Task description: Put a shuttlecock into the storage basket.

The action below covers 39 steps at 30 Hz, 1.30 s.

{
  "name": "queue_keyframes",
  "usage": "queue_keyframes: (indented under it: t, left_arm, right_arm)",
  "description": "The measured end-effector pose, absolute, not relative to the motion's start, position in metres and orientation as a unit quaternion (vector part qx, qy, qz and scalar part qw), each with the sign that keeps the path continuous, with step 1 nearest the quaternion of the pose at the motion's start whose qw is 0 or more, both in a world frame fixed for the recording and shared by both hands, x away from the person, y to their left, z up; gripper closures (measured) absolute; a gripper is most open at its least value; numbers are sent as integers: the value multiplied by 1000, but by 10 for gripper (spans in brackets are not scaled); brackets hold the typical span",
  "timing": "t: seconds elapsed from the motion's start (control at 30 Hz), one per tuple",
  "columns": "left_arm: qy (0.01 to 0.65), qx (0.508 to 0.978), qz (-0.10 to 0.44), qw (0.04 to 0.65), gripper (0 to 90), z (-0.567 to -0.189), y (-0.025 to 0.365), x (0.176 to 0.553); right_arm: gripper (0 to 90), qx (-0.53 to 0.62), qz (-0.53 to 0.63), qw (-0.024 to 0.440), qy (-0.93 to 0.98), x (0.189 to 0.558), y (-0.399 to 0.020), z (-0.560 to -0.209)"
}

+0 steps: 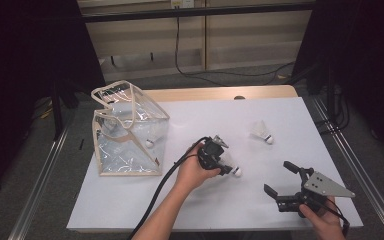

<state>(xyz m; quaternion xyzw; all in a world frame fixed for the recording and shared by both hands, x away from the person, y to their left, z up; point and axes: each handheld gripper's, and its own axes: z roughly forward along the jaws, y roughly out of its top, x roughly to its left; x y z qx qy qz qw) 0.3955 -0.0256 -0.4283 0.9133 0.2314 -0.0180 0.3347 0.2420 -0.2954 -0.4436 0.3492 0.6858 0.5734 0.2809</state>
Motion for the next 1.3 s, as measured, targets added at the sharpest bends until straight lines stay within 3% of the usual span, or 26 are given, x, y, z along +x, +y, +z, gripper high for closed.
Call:
queue_keyframes:
  t: [0.87, 1.3]
  left_arm:
    - [235, 902, -50, 358, 849, -423, -25, 395]
    - [253, 896, -72, 359, 887, -415, -17, 397]
  right_arm:
    - [8, 344, 573, 279, 690, 244, -293, -444]
    - [8, 346, 572, 282, 688, 244, -296, -444]
